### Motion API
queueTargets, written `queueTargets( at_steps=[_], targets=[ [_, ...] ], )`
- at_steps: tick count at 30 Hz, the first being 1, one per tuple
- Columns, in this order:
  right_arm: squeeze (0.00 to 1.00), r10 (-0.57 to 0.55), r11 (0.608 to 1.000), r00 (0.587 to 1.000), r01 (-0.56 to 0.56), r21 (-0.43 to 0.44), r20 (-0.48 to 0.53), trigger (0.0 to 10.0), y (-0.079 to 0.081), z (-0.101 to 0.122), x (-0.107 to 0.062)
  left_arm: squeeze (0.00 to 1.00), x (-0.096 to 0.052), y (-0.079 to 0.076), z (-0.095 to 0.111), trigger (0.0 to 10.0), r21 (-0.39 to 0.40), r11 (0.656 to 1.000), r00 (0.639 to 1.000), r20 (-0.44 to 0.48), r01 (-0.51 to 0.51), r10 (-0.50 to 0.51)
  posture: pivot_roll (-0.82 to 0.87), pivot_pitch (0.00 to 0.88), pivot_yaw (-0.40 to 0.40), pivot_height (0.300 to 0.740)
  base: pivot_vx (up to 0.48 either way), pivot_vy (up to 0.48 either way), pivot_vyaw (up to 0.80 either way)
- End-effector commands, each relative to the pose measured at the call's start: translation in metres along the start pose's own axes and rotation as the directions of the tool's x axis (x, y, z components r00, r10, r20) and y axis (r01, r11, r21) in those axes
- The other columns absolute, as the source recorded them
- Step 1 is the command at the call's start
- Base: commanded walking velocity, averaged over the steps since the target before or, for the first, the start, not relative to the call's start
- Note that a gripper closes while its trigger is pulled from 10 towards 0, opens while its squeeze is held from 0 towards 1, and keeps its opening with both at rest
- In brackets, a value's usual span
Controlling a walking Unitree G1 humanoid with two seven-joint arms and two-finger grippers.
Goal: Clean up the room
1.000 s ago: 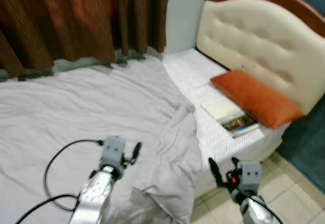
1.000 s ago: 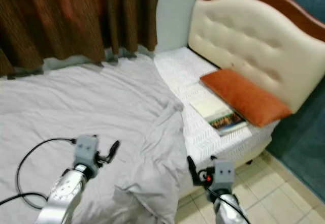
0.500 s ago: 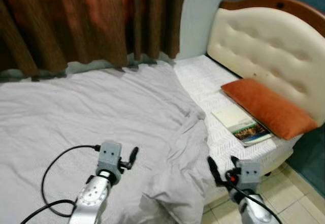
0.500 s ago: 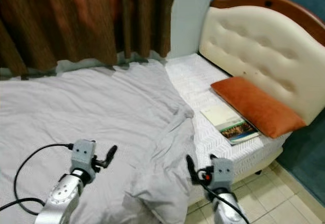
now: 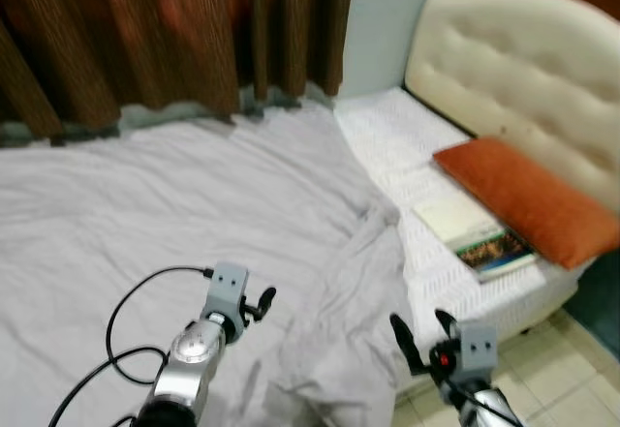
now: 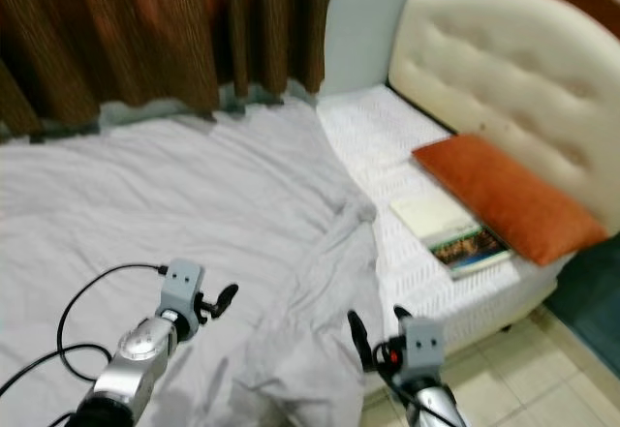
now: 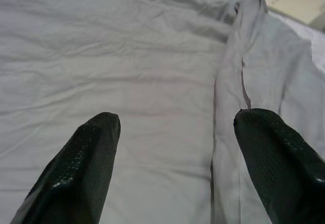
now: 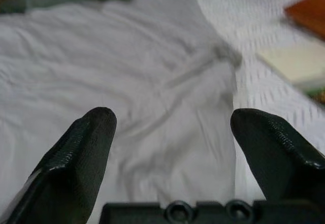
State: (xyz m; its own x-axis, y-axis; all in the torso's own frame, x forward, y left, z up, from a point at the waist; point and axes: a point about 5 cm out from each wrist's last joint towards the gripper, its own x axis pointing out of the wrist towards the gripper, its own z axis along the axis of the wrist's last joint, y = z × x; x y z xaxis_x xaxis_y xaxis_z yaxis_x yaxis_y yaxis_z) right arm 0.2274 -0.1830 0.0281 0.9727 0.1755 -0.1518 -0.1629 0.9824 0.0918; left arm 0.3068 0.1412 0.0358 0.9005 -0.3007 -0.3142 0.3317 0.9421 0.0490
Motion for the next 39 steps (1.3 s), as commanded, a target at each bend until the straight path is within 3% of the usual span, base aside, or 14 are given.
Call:
queueTargets(
  at_steps=[1, 5, 8, 10, 12, 16, 21, 24, 27, 29, 31, 37, 39],
  targets=[
    [0.00, -0.029, 1.000, 0.999, 0.029, 0.001, -0.022, 10.0, -0.004, -0.002, -0.007, 0.00, 0.000, -0.011, -0.001, 10.0, -0.002, 0.999, 0.999, 0.039, 0.033, -0.033, -0.09, 0.093, -0.048, 0.740, 0.000, 0.000, -0.75],
    [0.00, -0.041, 0.999, 0.999, 0.041, 0.012, -0.014, 10.0, -0.003, -0.002, -0.010, 0.00, -0.004, -0.011, -0.009, 10.0, -0.029, 1.000, 0.999, 0.033, 0.011, -0.010, -0.08, 0.098, -0.046, 0.740, 0.000, 0.000, -0.73],
    [0.00, -0.034, 0.999, 0.999, 0.034, 0.000, -0.022, 10.0, -0.004, 0.000, -0.013, 0.00, -0.006, -0.011, -0.029, 10.0, 0.024, 1.000, 0.997, -0.083, -0.003, 0.005, -0.09, 0.143, -0.064, 0.740, 0.000, 0.000, 0.00],
    [0.00, -0.021, 1.000, 0.999, 0.021, -0.012, -0.034, 10.0, -0.006, 0.002, -0.014, 0.00, -0.006, -0.014, -0.047, 10.0, 0.049, 0.999, 0.975, -0.224, 0.006, 0.005, -0.10, 0.170, -0.064, 0.740, 0.000, 0.000, 0.00],
    [0.00, -0.009, 1.000, 0.999, 0.008, -0.022, -0.033, 10.0, -0.006, 0.005, -0.015, 0.00, -0.005, -0.016, -0.053, 10.0, 0.039, 0.999, 0.964, -0.266, 0.001, 0.010, -0.12, 0.200, -0.072, 0.740, 0.000, 0.000, 0.00],
    [0.00, -0.001, 0.999, 1.000, -0.001, -0.053, -0.030, 10.0, -0.009, 0.015, -0.020, 0.00, 0.000, -0.019, -0.045, 10.0, -0.028, 0.997, 0.979, -0.192, -0.068, 0.061, -0.19, 0.327, -0.107, 0.740, 0.000, 0.000, 0.00],
    [0.00, 0.027, 0.995, 0.999, -0.029, -0.096, -0.021, 10.0, -0.004, 0.021, -0.029, 0.00, 0.003, -0.018, -0.031, 10.0, 0.004, 0.994, 0.992, -0.067, -0.108, 0.108, -0.28, 0.416, -0.147, 0.740, 0.000, 0.000, 0.00],
    [0.00, 0.020, 0.994, 1.000, -0.021, -0.106, -0.011, 10.0, -0.002, 0.032, -0.042, 0.00, 0.007, -0.013, -0.014, 10.0, 0.034, 0.981, 0.981, 0.040, -0.191, 0.190, -0.31, 0.467, -0.183, 0.740, 0.000, 0.000, 0.00],
    [0.00, 0.016, 0.995, 0.999, -0.019, -0.100, -0.031, 10.0, -0.002, 0.030, -0.048, 0.00, 0.009, -0.011, -0.009, 10.0, 0.031, 0.974, 0.973, 0.054, -0.224, 0.223, -0.31, 0.492, -0.191, 0.740, 0.000, 0.000, 0.00],
    [0.00, 0.021, 0.995, 0.998, -0.026, -0.093, -0.062, 10.0, 0.001, 0.026, -0.057, 0.00, 0.008, -0.008, -0.010, 10.0, 0.095, 0.960, 0.964, 0.062, -0.264, 0.259, -0.31, 0.519, -0.194, 0.740, 0.000, 0.000, 0.00],
    [0.00, 0.026, 0.996, 0.997, -0.033, -0.088, -0.076, 10.0, 0.003, 0.024, -0.062, 0.00, 0.006, -0.002, -0.010, 10.0, 0.107, 0.949, 0.954, 0.066, -0.298, 0.292, -0.31, 0.534, -0.195, 0.740, 0.000, 0.000, 0.00],
    [0.00, 0.027, 0.996, 0.994, -0.036, -0.083, -0.105, 10.0, 0.008, 0.024, -0.070, 0.00, 0.001, 0.010, -0.016, 10.0, 0.025, 0.927, 0.927, 0.044, -0.373, 0.372, -0.32, 0.549, -0.190, 0.740, 0.000, 0.000, 0.00],
    [0.00, 0.024, 0.996, 0.993, -0.033, -0.078, -0.114, 10.0, 0.008, 0.024, -0.072, 0.00, -0.004, 0.022, -0.011, 10.0, -0.033, 0.886, 0.882, 0.082, -0.463, 0.465, -0.31, 0.550, -0.189, 0.740, 0.000, 0.000, 0.00]
  ],
)
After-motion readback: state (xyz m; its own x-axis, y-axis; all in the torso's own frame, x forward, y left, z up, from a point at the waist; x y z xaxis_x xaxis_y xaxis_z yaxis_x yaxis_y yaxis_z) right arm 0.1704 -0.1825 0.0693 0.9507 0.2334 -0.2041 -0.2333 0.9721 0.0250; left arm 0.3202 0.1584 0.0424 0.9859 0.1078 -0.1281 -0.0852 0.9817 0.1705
